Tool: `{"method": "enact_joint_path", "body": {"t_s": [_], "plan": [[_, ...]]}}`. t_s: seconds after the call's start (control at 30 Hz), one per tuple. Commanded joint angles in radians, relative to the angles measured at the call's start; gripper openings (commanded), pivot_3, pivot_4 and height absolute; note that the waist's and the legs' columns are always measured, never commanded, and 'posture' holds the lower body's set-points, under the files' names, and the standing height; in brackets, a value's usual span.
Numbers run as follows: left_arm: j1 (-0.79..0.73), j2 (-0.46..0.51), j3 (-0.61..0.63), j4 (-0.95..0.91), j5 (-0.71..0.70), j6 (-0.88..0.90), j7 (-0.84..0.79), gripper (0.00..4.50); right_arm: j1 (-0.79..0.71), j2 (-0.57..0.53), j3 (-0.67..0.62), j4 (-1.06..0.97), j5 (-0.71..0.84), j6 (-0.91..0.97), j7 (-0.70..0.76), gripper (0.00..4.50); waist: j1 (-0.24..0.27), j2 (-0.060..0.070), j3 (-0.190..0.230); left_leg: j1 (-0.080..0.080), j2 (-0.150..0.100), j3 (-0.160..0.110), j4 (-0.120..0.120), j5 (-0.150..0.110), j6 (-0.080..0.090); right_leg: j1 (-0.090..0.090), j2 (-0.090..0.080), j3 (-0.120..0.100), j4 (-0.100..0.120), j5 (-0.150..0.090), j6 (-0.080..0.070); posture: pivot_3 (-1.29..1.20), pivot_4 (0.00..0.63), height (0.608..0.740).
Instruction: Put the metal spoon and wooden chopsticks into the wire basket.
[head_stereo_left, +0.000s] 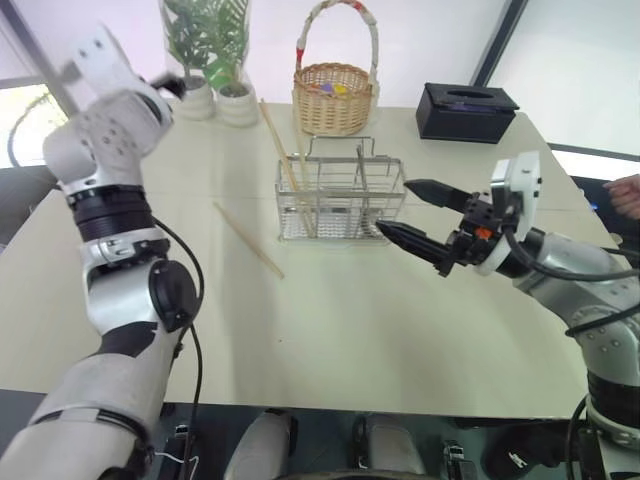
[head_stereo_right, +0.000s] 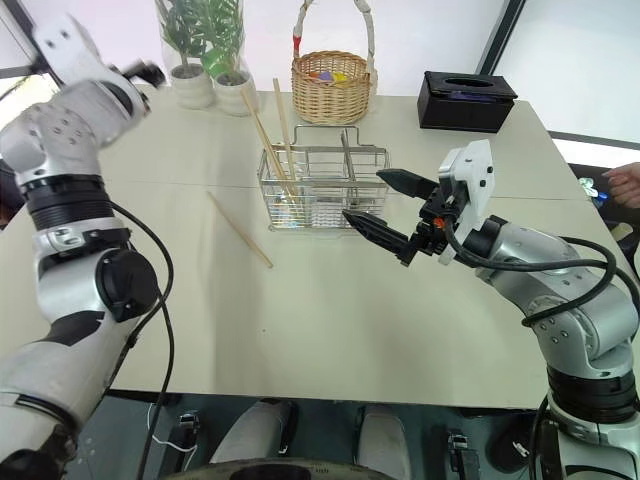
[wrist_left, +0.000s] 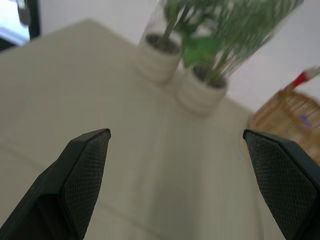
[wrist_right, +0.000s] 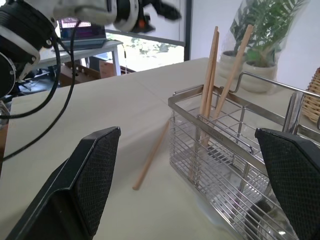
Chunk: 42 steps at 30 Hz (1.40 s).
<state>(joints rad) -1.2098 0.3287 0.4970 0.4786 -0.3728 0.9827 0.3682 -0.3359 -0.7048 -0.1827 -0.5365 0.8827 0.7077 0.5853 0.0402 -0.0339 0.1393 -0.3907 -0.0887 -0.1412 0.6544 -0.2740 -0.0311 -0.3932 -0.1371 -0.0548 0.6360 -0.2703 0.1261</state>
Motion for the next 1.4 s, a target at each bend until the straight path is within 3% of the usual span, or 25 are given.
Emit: {"method": "enact_joint_path", "body": {"t_s": [0.03,0.27,0.73,0.83,1.07,1.4], "plan": [[0.011,-0.020,0.016,0.034,0.019,0.052,0.057,4.48,-0.017,0.004,-0.012,-0.010,-0.013,-0.026,0.008,4.50,-0.002,0.000,0.000,0.000,0.000,0.000,0.000,0.000,0.000,0.000,0.000,0.000,0.000,0.000,0.000,0.00,0.150,0.655],[0.057,-0.066,0.045,0.153,0.044,0.051,0.131,4.48,0.026,0.005,-0.027,-0.045,-0.014,-0.024,0.010,4.50,-0.002,0.000,0.000,-0.001,0.000,0.001,-0.001,0.003,-0.005,-0.002,0.000,0.001,0.001,0.000,0.000,0.00,0.150,0.655],[0.025,-0.089,0.022,0.552,0.056,-0.165,0.029,4.48,0.114,-0.015,-0.077,-0.129,0.033,-0.007,0.002,4.50,0.002,0.000,-0.001,0.000,0.000,0.002,0.000,0.000,-0.002,-0.001,-0.001,0.001,0.003,0.000,0.000,0.00,0.150,0.655],[0.010,-0.085,0.023,0.596,0.053,-0.198,0.023,3.68,0.115,-0.015,-0.078,-0.131,0.037,-0.005,-0.005,4.50,0.001,0.000,-0.001,0.001,0.000,0.002,0.001,0.000,-0.002,0.000,-0.002,0.001,0.004,0.000,0.000,0.00,0.150,0.655],[-0.021,-0.073,0.032,0.639,0.043,-0.241,0.028,0.12,0.112,-0.015,-0.078,-0.122,0.046,-0.007,-0.013,4.50,0.003,0.000,-0.001,0.000,-0.001,0.001,0.004,0.000,-0.001,-0.001,-0.002,0.000,0.006,0.000,0.000,0.00,0.150,0.655],[-0.046,0.002,-0.001,0.600,0.073,-0.302,0.003,0.03,0.085,-0.001,-0.054,-0.095,0.036,-0.014,-0.007,4.50,-0.003,0.000,-0.001,-0.001,0.000,0.002,0.006,-0.001,0.000,-0.003,-0.002,0.001,0.009,0.000,0.000,0.00,0.150,0.655]]}}
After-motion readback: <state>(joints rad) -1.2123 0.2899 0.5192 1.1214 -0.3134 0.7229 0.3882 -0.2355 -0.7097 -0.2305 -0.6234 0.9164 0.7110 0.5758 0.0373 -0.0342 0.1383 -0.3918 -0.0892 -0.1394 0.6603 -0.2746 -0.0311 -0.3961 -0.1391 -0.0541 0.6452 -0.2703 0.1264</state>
